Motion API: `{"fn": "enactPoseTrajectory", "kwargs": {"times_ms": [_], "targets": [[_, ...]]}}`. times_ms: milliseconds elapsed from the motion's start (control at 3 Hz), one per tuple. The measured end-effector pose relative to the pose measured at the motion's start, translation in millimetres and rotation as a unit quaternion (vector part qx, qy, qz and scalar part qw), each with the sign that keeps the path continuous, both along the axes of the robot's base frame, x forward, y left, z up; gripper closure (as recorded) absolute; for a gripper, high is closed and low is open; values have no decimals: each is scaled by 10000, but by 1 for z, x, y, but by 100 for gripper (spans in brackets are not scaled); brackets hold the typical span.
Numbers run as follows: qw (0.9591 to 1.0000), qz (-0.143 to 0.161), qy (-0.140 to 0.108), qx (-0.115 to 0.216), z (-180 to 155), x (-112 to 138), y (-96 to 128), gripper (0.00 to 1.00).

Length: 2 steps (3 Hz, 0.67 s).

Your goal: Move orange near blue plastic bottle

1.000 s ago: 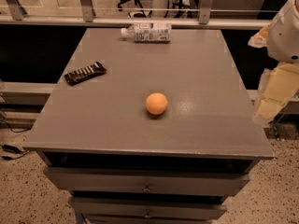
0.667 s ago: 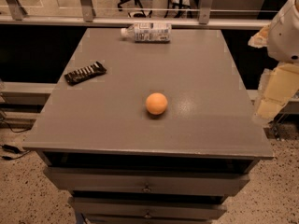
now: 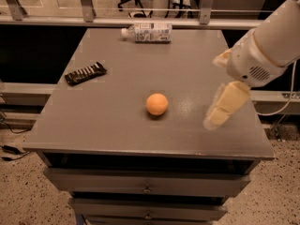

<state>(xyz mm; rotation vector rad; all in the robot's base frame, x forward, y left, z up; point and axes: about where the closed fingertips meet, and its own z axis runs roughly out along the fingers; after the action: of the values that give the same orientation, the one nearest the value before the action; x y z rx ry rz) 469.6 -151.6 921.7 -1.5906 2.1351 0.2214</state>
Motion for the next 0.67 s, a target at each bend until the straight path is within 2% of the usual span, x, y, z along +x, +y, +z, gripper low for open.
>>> {"fn": "enactPoseTrajectory", "kwargs": {"times_ms": [333,667], "targets": [[9979,211,-15,618,-20,14,42,0],[9913,407,-66,1253,-42,24,84,0]]}}
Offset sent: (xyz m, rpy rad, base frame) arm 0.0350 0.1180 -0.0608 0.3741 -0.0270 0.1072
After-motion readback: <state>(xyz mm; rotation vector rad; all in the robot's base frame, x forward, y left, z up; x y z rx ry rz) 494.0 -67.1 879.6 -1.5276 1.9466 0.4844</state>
